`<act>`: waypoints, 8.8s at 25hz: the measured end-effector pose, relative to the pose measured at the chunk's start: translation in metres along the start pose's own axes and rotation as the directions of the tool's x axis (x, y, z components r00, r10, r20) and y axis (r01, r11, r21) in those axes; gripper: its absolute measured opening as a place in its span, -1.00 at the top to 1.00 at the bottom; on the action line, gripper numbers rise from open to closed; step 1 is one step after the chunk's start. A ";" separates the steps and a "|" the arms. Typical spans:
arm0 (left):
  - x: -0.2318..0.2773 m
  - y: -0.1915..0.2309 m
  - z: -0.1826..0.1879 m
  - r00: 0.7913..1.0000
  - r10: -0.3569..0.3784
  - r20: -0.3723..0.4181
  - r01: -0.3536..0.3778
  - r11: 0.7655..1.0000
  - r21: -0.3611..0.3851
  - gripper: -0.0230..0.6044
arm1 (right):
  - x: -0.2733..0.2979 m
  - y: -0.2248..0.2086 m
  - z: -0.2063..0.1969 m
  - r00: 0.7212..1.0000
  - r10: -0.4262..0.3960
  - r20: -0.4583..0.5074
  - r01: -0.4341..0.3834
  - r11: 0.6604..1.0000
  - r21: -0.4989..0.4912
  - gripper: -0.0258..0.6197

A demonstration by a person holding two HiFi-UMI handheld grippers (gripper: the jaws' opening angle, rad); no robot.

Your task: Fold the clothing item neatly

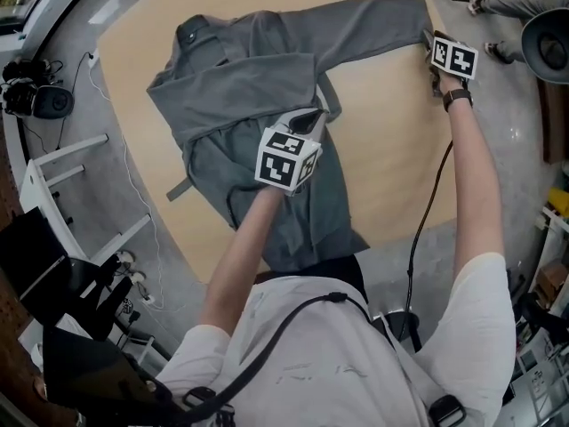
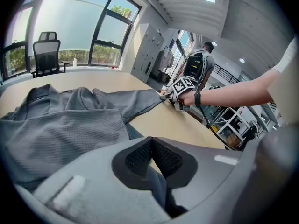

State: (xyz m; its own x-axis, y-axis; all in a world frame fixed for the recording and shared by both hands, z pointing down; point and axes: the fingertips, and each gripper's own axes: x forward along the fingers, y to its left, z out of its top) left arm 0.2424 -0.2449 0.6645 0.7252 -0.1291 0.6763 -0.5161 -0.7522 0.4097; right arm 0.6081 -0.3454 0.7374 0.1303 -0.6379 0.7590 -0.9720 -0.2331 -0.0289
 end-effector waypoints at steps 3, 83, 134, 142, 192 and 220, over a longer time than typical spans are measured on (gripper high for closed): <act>-0.003 0.002 -0.005 1.000 -0.002 0.003 0.002 1.000 -0.023 0.92 | 0.002 0.001 0.000 1.000 -0.025 0.005 0.025 1.000 0.008 0.56; -0.285 0.060 -0.123 0.842 0.480 0.248 -0.370 0.847 -0.383 0.93 | -0.294 0.465 -0.077 0.634 0.773 0.033 -0.681 0.578 -0.451 0.90; -0.236 -0.100 -0.407 0.940 0.332 -0.078 -0.340 0.894 -0.292 0.25 | -0.361 0.294 -0.400 0.835 0.519 -0.182 -0.549 0.807 -0.220 -0.05; -0.213 -0.086 -0.410 0.925 0.362 -0.117 -0.381 0.885 -0.267 0.23 | -0.347 0.309 -0.418 0.823 0.517 -0.236 -0.565 0.790 -0.238 0.00; -0.326 -0.040 -0.031 0.854 0.154 0.498 0.038 0.935 -0.354 0.77 | -0.407 0.452 -0.054 0.487 0.862 0.141 -0.829 0.507 -0.236 0.76; -0.193 0.337 0.093 0.931 0.219 0.291 -0.027 0.838 -0.546 0.74 | -0.043 0.530 0.130 0.741 0.671 -0.024 -0.654 0.715 -0.247 0.74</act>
State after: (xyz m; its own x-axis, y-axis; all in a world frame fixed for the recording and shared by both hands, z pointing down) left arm -0.0295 -0.5338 0.6151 0.6950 -0.4728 0.5417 -0.7002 -0.2740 0.6592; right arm 0.1127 -0.5373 0.6052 -0.5599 -0.6119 0.5587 -0.8282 0.4324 -0.3565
